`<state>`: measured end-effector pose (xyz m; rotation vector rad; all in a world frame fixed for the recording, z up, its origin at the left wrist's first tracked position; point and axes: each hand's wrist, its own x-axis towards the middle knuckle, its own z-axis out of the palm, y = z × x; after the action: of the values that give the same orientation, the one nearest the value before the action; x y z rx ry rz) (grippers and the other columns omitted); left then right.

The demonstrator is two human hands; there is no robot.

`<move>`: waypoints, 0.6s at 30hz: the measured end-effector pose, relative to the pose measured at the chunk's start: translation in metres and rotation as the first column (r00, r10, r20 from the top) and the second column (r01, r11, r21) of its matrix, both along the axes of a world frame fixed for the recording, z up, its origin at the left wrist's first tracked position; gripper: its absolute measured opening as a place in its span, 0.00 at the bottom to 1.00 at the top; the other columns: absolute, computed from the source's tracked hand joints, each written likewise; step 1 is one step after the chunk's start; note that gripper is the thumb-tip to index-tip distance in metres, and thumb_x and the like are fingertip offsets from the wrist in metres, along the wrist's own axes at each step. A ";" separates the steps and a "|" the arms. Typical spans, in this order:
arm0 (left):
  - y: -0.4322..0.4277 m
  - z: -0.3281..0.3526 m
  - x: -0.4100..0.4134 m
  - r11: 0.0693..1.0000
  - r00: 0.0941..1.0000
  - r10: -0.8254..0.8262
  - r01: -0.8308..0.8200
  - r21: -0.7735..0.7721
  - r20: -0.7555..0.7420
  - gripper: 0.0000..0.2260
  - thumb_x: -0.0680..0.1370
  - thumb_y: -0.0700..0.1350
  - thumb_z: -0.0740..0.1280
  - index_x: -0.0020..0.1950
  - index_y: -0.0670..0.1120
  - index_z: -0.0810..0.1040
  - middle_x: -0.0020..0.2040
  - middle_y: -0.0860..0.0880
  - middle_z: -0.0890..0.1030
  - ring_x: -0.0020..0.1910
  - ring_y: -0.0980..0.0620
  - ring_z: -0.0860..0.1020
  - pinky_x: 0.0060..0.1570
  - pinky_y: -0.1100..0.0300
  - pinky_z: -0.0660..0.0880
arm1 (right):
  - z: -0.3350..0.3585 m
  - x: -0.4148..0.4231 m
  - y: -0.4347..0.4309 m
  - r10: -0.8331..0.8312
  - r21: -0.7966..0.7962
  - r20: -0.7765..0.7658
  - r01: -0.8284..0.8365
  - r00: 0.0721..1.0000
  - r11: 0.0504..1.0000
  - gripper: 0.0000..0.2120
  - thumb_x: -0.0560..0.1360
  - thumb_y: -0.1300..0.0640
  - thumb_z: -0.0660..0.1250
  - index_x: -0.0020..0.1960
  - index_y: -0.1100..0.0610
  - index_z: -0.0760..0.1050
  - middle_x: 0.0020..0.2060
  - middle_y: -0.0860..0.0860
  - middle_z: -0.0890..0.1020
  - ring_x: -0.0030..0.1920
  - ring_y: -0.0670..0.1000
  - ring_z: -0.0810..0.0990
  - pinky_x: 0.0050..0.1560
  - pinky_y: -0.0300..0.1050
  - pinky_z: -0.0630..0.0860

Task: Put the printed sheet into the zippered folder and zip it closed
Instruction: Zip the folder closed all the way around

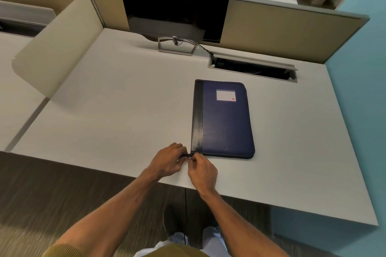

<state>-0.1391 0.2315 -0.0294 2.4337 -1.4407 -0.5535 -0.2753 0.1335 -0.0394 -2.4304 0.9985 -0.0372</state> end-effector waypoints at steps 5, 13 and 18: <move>-0.002 0.002 -0.003 1.000 0.994 0.001 -0.001 0.001 0.113 0.10 0.84 0.51 0.62 0.59 0.50 0.79 0.54 0.52 0.82 0.53 0.52 0.76 0.50 0.56 0.78 | 0.002 0.001 -0.003 -0.108 -0.030 -0.038 0.107 0.993 0.994 0.09 0.84 0.47 0.63 0.55 0.49 0.80 0.47 0.44 0.87 0.45 0.46 0.84 0.49 0.43 0.84; -0.010 0.004 -0.007 0.998 0.982 -0.008 -0.004 0.061 0.191 0.10 0.83 0.51 0.61 0.59 0.49 0.78 0.55 0.51 0.81 0.54 0.50 0.76 0.52 0.55 0.78 | 0.002 -0.003 -0.011 -0.195 -0.071 -0.067 0.190 0.979 0.979 0.09 0.84 0.47 0.63 0.54 0.51 0.79 0.45 0.46 0.85 0.42 0.46 0.83 0.48 0.44 0.84; -0.023 0.005 -0.011 0.994 0.992 -0.050 0.039 0.100 0.116 0.12 0.84 0.53 0.60 0.59 0.49 0.77 0.54 0.51 0.80 0.55 0.50 0.77 0.52 0.51 0.79 | 0.002 -0.002 0.000 -0.155 -0.033 -0.010 0.155 0.988 0.987 0.09 0.85 0.47 0.62 0.58 0.50 0.78 0.49 0.44 0.85 0.44 0.45 0.84 0.48 0.41 0.83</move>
<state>-0.1497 0.2083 -0.0243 2.5546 -1.5524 -0.5077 -0.2769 0.1339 -0.0370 -2.3790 1.1990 -0.0927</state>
